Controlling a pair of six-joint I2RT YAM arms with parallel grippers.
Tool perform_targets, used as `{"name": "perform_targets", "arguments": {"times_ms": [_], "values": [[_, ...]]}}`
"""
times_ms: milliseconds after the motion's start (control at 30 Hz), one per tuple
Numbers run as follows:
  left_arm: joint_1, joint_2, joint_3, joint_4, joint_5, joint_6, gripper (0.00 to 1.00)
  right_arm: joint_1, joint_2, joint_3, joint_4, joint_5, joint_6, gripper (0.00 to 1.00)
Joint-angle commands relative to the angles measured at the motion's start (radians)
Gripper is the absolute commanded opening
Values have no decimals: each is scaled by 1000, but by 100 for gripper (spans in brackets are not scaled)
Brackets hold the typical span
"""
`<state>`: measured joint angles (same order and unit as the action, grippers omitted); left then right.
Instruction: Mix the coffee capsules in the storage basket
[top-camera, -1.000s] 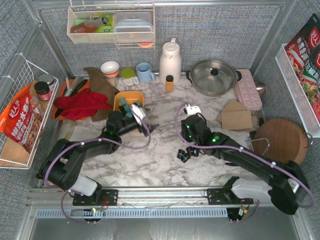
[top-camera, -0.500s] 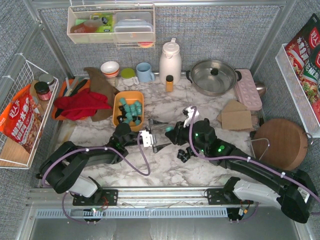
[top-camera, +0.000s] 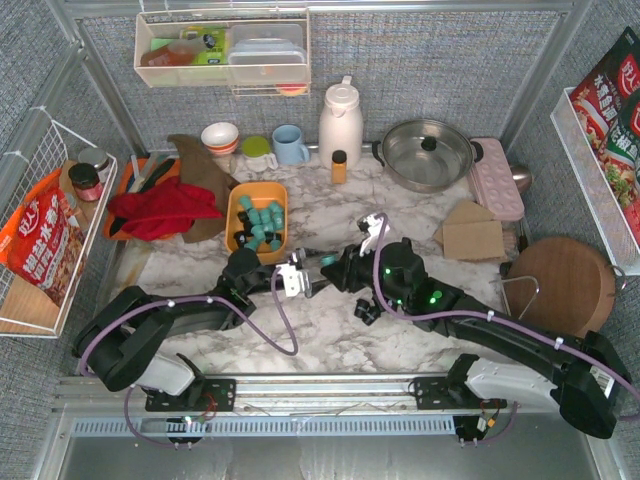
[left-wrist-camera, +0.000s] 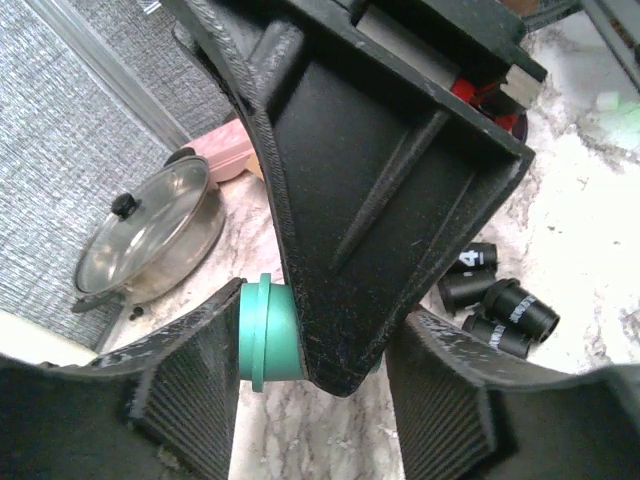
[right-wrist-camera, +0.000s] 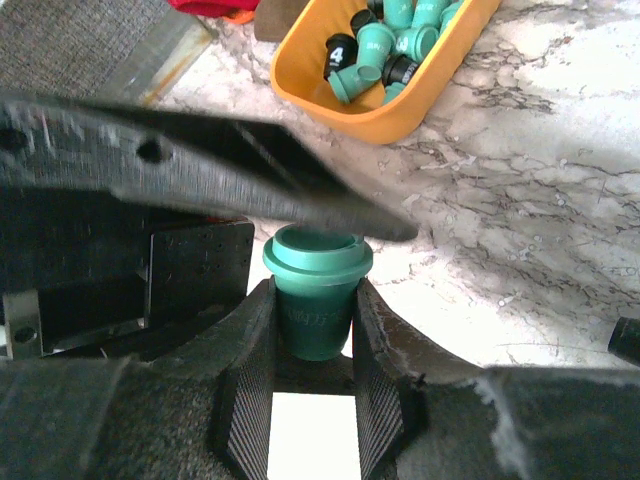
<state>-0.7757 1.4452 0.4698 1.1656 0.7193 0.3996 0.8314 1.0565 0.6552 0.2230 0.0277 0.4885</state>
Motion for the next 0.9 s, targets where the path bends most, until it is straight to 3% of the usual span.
{"name": "perform_targets", "arguments": {"times_ms": [0, 167, 300, 467, 633, 867], "values": [[1, -9, -2, 38, 20, 14, 56, 2, 2, 12, 37, 17, 4, 28], [7, -14, 7, -12, -85, 12, 49, 2, -10, 41, -32, 58, -15, 49], [125, 18, 77, -63, -110, -113, 48, 2, -39, 77, -149, 152, -80, 59], [332, 103, 145, -23, -116, -281, 46, 0, -51, 97, -205, 279, -138, 62], [505, 184, 202, -24, -203, -437, 51, -2, 6, 107, -227, 332, -175, 62], [549, 322, 309, -83, -255, -391, 62, -4, 146, 149, -268, 379, -206, 63]]}}
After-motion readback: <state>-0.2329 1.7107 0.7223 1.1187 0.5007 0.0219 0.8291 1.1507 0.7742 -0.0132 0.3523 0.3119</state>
